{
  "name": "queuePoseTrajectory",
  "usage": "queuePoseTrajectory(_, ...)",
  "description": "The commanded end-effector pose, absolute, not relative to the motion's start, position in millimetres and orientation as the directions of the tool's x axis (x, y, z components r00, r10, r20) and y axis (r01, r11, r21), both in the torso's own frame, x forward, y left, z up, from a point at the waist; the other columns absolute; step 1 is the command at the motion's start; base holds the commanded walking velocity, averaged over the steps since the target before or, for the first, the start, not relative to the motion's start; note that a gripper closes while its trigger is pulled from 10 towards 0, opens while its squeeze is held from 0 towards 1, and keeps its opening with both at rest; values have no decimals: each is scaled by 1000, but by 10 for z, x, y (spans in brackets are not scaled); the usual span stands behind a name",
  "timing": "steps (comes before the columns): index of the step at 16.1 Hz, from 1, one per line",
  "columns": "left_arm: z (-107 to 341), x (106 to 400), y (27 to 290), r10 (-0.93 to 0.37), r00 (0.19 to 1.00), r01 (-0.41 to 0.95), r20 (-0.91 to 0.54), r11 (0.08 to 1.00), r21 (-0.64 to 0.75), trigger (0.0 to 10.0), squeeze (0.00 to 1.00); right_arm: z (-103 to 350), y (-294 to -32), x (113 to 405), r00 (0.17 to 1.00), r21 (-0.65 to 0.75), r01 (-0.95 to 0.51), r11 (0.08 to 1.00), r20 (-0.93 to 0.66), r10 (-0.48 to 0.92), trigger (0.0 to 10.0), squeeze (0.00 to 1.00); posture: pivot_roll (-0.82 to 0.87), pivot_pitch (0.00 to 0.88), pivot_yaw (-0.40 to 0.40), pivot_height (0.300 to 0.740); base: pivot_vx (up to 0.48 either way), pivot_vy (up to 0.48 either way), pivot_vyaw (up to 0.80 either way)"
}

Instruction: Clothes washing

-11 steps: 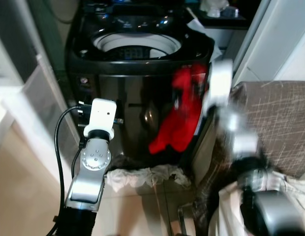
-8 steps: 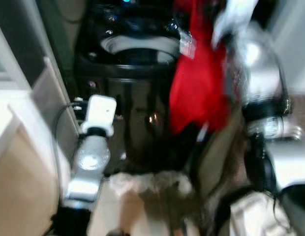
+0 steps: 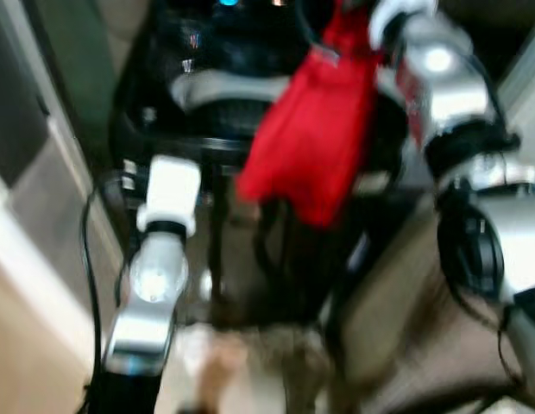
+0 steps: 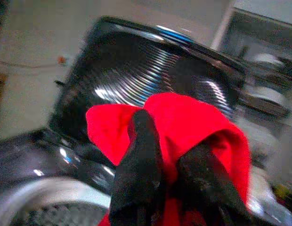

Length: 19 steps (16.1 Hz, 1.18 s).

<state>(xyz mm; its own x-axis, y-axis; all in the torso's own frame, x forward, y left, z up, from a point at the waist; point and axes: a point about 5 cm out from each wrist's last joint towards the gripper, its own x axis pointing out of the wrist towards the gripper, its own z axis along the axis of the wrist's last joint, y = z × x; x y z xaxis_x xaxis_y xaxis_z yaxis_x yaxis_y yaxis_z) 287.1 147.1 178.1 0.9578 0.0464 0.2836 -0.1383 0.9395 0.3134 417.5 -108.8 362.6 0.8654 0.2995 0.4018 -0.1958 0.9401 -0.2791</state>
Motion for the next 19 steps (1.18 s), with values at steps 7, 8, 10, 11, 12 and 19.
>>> queuePoseTrajectory(7,1913,2669,1461,20,958,-113,286,944,311,10000,0,3694,-884,4220,925,-650,58,758,321,205,10000,0,206,48,-149,740,411,0,0)
queuePoseTrajectory(8,2088,2629,1416,-15,937,-95,349,950,296,10000,0,3560,-895,4244,940,-643,37,765,282,192,10000,0,209,54,-153,740,0,0,0)
queuePoseTrajectory(10,2757,2413,1256,-180,803,-21,568,944,329,10000,0,3311,-916,4275,962,-599,13,800,226,153,10000,0,251,81,-165,740,0,0,0)
queuePoseTrajectory(11,2974,2332,1241,-239,741,-24,628,925,380,10000,0,3300,-901,4275,964,-603,21,798,224,144,10000,0,261,84,-167,740,0,0,0)
queuePoseTrajectory(12,3033,2310,1237,-253,723,-30,643,918,396,10000,0,3291,-901,4276,965,-613,32,790,225,135,10000,0,278,87,-179,740,0,0,0)
queuePoseTrajectory(19,3083,2238,1250,-271,755,-8,597,907,422,10000,0,2550,-805,4262,977,-115,-194,974,-114,181,10000,1000,303,112,-188,740,0,0,0)
